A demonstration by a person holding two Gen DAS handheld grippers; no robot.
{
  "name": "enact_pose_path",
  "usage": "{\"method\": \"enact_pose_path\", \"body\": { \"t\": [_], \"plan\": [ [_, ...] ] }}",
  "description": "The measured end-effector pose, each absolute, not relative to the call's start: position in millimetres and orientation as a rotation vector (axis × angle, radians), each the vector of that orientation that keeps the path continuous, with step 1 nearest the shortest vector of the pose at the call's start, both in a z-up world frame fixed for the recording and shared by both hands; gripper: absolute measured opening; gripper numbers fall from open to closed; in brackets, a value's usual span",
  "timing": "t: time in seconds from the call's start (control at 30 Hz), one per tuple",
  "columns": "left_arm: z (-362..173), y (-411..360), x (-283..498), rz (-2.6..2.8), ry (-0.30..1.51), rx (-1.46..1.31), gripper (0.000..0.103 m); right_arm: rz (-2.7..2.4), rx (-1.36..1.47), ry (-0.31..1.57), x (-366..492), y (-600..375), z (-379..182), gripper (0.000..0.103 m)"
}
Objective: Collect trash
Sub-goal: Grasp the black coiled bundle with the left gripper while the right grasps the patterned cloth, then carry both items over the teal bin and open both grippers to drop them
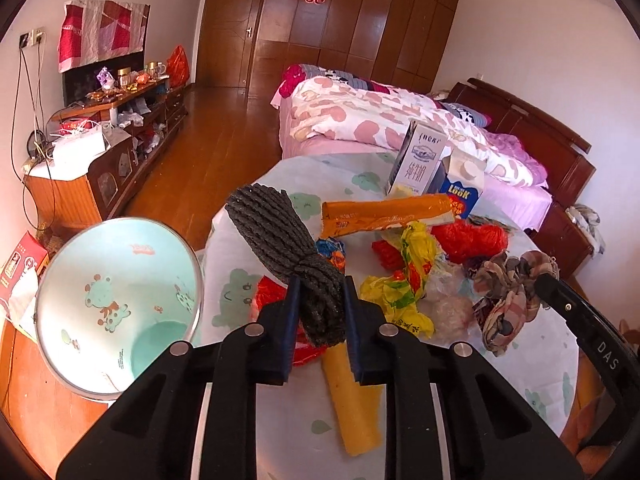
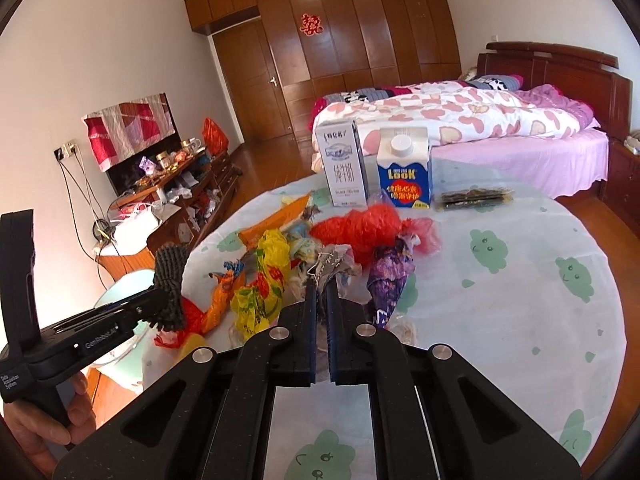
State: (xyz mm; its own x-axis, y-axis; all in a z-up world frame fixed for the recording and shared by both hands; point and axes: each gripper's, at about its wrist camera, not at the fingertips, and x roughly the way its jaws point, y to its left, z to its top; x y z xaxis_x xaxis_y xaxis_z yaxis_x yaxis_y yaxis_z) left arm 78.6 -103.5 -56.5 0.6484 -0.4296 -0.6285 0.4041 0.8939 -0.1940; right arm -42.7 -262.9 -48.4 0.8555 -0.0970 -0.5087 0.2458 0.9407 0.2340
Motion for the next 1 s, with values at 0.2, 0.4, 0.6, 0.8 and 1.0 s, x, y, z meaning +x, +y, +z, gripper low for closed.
{"method": "enact_pose_path", "body": {
  "t": [0.2,0.4,0.6,0.8,1.0],
  "plan": [
    [-31.8,-75.1,74.5,-0.422,0.662,-0.031,0.021,-0.153,0.280,0.461,-39.7,-251.1,-21.8,0.004],
    [-27.1,-27.4,82.2,-0.319,0.656,-0.063,0.021,-0.065,0.239,0.443,-15.2,-215.9,-5.4,0.004],
    [-28.1,17.3,84.0,-0.224,0.626,-0.069,0.021,-0.105,0.276,0.476,-0.1,-221.8,-12.3,0.004],
    [-39.2,56.0,93.5,-0.163,0.646,-0.113,0.021,-0.175,0.284,0.517,-2.8,-236.7,-23.1,0.004],
    [-55.5,77.8,101.8,-0.105,0.681,-0.106,0.021,-0.098,0.234,0.482,8.4,-202.7,-4.8,0.004]
  ]
}}
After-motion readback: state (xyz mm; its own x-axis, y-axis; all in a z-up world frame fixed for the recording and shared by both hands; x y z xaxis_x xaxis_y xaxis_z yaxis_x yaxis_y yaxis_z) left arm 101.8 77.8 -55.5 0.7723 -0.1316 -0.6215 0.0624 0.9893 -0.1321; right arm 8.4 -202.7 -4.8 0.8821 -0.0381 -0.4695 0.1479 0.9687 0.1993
